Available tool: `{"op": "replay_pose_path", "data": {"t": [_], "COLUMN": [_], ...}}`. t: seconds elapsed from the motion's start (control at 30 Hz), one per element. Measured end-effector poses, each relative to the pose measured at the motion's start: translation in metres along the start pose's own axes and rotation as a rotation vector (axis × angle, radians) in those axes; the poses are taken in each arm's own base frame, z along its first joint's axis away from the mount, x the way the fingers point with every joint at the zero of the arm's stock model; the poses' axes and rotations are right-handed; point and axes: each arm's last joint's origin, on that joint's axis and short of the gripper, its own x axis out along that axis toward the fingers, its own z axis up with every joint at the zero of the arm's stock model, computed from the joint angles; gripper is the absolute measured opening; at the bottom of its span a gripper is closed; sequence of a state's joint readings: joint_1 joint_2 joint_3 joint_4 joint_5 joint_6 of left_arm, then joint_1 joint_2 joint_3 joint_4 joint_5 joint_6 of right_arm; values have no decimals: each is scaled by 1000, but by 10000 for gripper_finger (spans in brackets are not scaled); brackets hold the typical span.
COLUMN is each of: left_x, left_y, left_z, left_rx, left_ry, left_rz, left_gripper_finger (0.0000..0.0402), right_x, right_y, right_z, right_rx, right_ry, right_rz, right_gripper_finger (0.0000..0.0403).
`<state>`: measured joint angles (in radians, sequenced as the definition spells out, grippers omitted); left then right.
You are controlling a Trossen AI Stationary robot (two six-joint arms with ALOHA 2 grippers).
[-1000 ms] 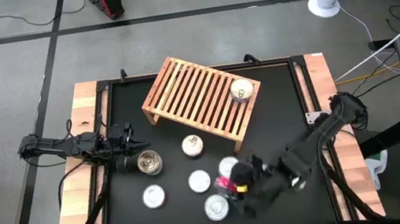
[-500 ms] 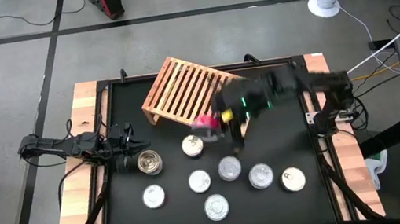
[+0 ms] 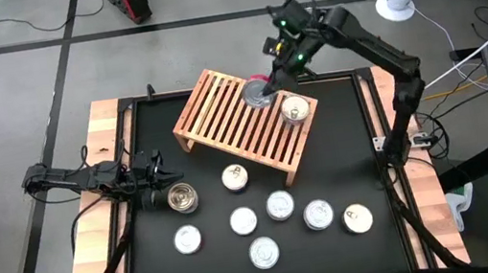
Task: Stack canned seafood by type on shelf
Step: Put the red tuna can on the shelf
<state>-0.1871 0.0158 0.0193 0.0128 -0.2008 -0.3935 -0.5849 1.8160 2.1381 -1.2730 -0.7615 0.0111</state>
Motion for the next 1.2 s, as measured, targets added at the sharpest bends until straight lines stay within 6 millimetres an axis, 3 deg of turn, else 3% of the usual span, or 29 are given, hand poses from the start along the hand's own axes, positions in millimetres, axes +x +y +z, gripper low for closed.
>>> {"op": "replay_pose_path", "data": {"t": [0.23,0.47,0.87,1.2], "left_x": [0,0,0,0], "left_y": [0,0,0,0], "left_z": [0,0,0,0], "left_rx": [0,0,26,26], "left_ry": [-1,-1,-2,-2], "left_rz": [3,4,5,5], "left_gripper_finger": [5,5,5,5], "right_x": [0,1,18,22], "right_y": [-65,-106,-125,-128], "right_z": [-13,-25,-46,-51], "right_rx": [42,74,151,170], "right_ry": [-32,-91,-42,-29], "right_rz": [37,78,107,107], "right_gripper_finger": [136,136,136,136]}}
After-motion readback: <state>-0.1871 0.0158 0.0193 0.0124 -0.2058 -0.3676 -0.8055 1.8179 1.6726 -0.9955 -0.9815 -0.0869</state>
